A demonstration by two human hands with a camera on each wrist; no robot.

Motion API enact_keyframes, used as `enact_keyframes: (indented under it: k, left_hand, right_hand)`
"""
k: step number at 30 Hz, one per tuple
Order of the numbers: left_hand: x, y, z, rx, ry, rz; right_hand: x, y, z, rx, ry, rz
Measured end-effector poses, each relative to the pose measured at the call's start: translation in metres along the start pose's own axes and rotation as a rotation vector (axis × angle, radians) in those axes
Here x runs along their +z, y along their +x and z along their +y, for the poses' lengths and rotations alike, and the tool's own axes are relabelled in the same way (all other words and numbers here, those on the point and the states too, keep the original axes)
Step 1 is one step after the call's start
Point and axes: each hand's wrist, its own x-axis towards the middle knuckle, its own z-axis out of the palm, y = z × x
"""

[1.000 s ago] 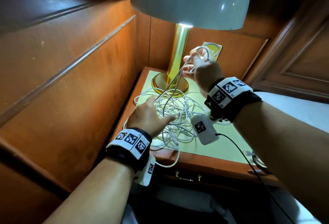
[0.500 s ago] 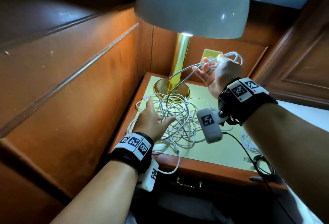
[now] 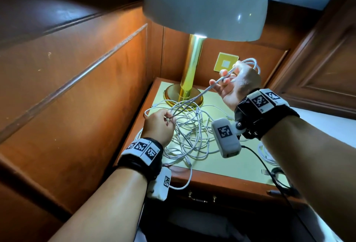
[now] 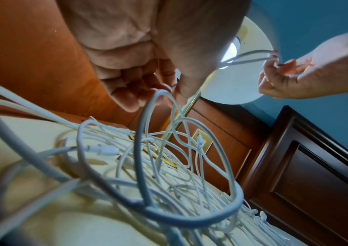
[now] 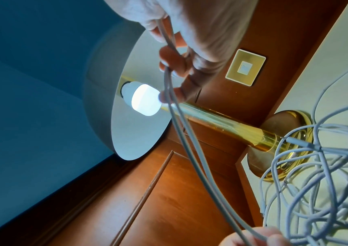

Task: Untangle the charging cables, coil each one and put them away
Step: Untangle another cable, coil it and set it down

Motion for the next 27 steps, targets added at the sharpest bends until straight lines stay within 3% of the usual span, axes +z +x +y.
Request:
enact_keyframes:
  k: [4,7,9,14,17,20,23,27]
  left_hand:
    - [0.001,0.0,-0.001,0.182,0.003,0.153]
    - [0.005,0.003,0.0,0.267,-0.01,0.201]
    - [0.005,0.002,0.003,0.33,-0.017,0.201]
    - [0.004,-0.001,0.013,0.392,-0.029,0.238]
    - [0.004,-0.001,0.013,0.4,-0.039,0.256]
    - [0.003,-0.002,0.017,0.395,-0.057,0.243]
    - [0.005,-0.002,0.015,0.28,-0.078,0.185]
    - [0.006,-0.001,0.014,0.146,-0.083,0.064]
  right_hand:
    - [-0.006,-0.008,0.006,-0.228,-0.404,-0.138]
    - [-0.014,-0.015,0.016,-0.532,-0.952,-0.45]
    - [-0.02,-0.019,0.025,-0.642,-1.333,-0.64]
    - [-0.028,-0.02,0.04,-0.755,-1.99,-0.686]
    - [-0.029,-0.015,0.044,-0.842,-1.938,-0.602]
    - [-0.03,-0.009,0.044,-0.672,-1.778,-0.593]
    - [-0.031,-0.006,0.044,-0.583,-1.527,-0.578]
    - [-0.032,-0.002,0.047,-0.619,-1.305,-0.566]
